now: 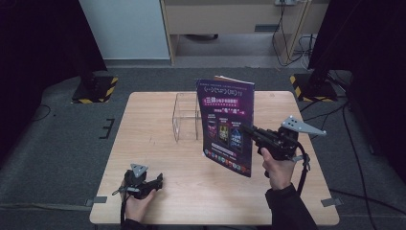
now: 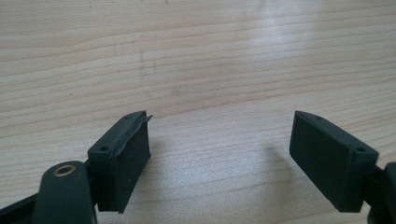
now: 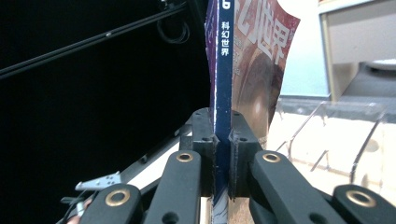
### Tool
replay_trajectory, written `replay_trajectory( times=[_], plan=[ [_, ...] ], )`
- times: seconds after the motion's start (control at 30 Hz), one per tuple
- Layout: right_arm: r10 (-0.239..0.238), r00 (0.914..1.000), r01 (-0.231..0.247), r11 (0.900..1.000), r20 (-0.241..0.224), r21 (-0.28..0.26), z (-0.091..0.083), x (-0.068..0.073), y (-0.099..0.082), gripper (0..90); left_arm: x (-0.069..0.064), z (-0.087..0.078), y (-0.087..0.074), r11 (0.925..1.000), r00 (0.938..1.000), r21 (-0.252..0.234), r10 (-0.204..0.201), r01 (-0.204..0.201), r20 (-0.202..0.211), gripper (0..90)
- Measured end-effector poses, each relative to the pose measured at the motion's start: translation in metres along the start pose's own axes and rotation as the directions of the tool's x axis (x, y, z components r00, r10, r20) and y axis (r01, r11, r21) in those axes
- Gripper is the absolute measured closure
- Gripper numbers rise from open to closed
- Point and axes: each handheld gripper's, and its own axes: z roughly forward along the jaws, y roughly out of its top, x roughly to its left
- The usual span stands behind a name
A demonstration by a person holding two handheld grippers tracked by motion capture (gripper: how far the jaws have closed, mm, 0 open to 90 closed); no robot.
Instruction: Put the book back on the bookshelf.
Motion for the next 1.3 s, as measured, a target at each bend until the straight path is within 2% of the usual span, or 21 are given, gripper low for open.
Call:
replay_trajectory(
  times=[0.27, 0.37, 0.67, 0.83, 1.17, 1.2, 1.3],
  plan=[
    [-0.010, 0.9988, 0.012, 0.9989, 0.048, -0.046, -0.001, -0.005, 0.014, 84.5, 0.000, 0.002, -0.001, 0.9998, 0.9999, 0.015, 0.010, -0.010, -0.011, 18.4],
    [-0.010, 0.9980, 0.014, 0.9980, 0.062, -0.061, -0.002, -0.008, 0.017, 84.5, -0.001, 0.003, -0.001, 0.9995, 0.9994, 0.020, 0.025, -0.025, -0.021, 18.2],
    [-0.009, 0.9947, 0.018, 0.9959, 0.102, -0.089, 0.001, -0.015, 0.024, 84.5, -0.002, 0.004, -0.001, 0.9996, 0.9993, 0.017, 0.023, -0.023, -0.029, 16.3],
    [-0.016, 0.9901, 0.031, 0.9937, 0.140, -0.107, 0.003, -0.020, 0.029, 84.5, -0.002, 0.005, -0.001, 0.9995, 0.9994, 0.021, 0.025, -0.024, -0.025, 14.0],
    [-0.015, 0.9826, 0.041, 0.9901, 0.185, -0.134, 0.007, -0.031, 0.035, 84.5, -0.002, 0.005, 0.000, 0.9994, 0.9994, 0.023, 0.026, -0.025, -0.024, 13.4],
    [-0.021, 0.9793, 0.050, 0.9891, 0.201, -0.139, 0.009, -0.033, 0.035, 84.5, -0.002, 0.005, 0.000, 0.9995, 0.9994, 0.022, 0.025, -0.025, -0.023, 13.3],
    [-0.020, 0.9769, 0.052, 0.9884, 0.213, -0.143, 0.013, -0.037, 0.035, 84.5, -0.002, 0.005, 0.000, 0.9994, 0.9994, 0.022, 0.026, -0.025, -0.024, 13.2]
  ],
)
